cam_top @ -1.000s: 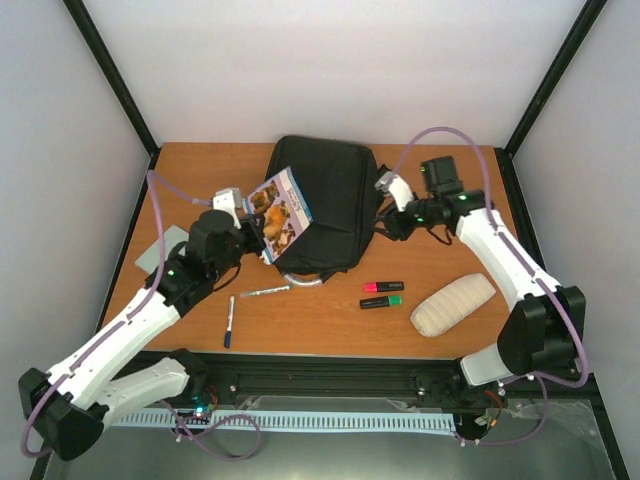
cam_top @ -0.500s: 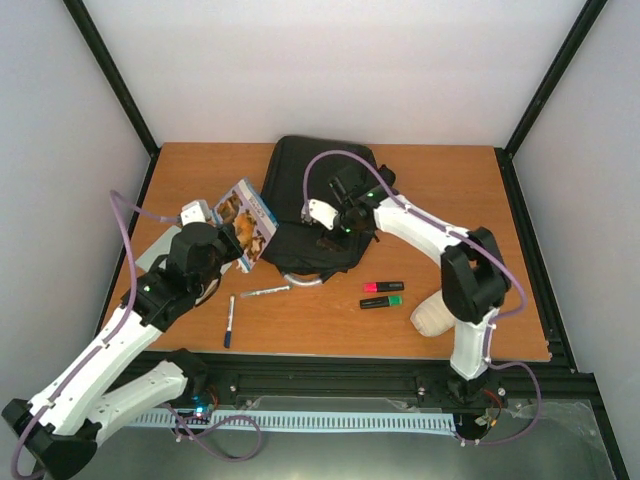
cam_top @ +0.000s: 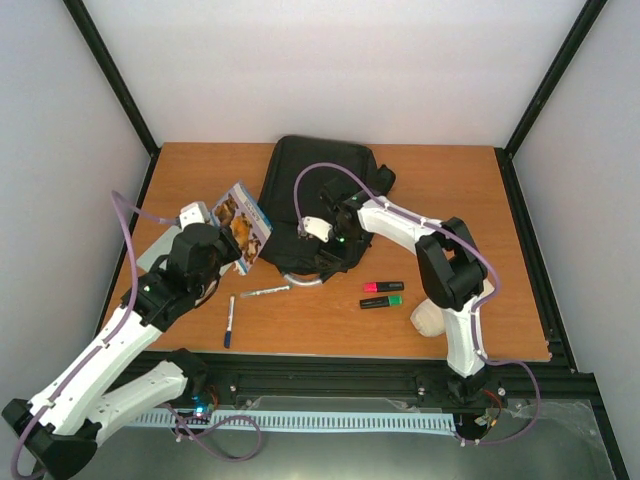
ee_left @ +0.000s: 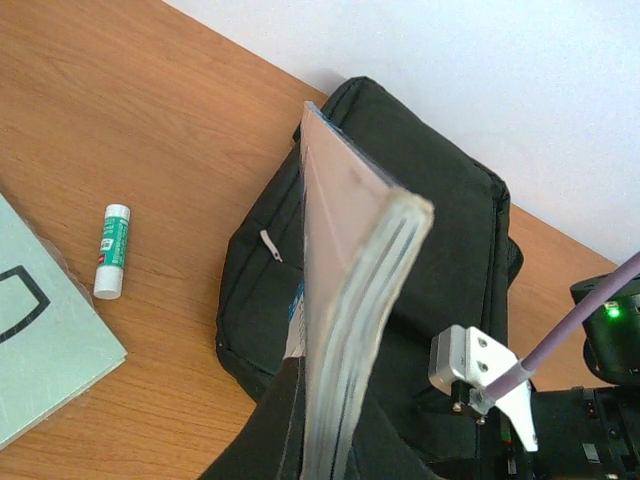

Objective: Pack the student bag
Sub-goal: Place the book in the student bag.

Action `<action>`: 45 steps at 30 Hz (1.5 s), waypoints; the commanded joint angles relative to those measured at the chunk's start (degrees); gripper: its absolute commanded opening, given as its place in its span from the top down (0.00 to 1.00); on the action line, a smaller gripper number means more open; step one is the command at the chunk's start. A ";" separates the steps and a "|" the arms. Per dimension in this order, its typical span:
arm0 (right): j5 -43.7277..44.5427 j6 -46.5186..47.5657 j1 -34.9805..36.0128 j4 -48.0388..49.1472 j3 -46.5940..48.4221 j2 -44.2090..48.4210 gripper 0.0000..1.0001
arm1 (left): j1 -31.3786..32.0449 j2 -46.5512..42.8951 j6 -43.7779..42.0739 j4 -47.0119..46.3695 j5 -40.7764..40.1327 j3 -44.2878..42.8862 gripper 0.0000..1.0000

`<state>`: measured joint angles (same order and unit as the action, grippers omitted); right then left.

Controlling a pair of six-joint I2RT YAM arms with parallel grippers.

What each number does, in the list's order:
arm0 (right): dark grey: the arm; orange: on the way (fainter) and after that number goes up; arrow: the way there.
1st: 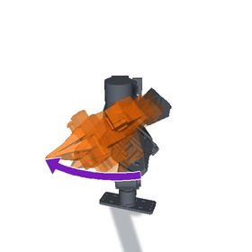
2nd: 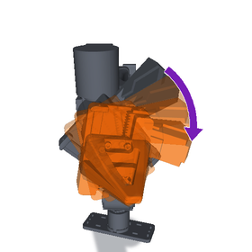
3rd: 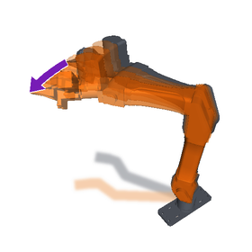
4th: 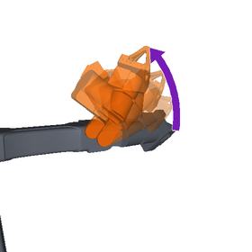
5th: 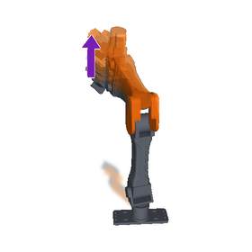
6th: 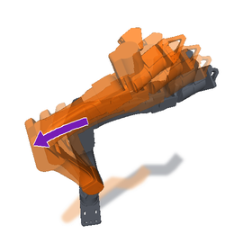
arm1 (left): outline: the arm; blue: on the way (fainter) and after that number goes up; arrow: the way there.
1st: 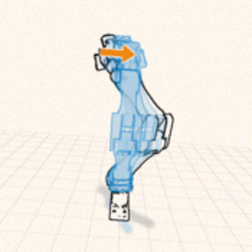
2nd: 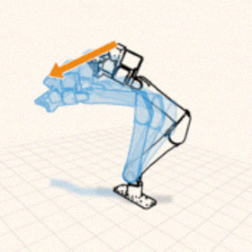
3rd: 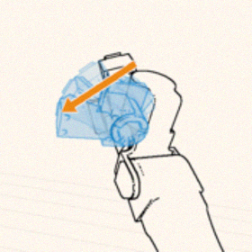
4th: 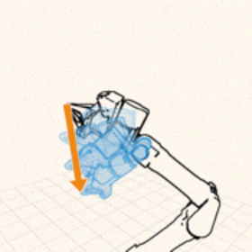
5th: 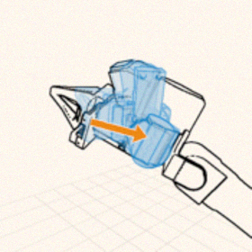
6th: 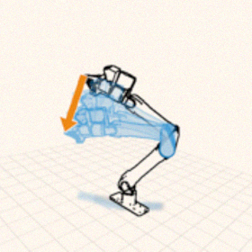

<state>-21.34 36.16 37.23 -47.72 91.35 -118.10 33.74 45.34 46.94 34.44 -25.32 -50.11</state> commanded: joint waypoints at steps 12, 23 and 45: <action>3.99 -12.26 -11.70 4.35 -3.22 6.08 0.97 | -0.60 2.33 1.09 -4.64 3.45 -0.14 0.99; -5.08 -18.80 -35.47 7.26 -10.22 15.20 0.97 | -0.60 6.02 0.54 -9.91 10.77 1.42 0.99; -17.53 -23.81 -19.30 2.01 1.50 15.64 0.97 | -0.60 3.21 -1.24 -16.32 27.29 -3.34 0.99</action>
<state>-32.56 16.19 18.24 -47.42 87.96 -100.86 33.23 50.92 44.12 21.91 -4.03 -48.80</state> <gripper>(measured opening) 0.032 0.039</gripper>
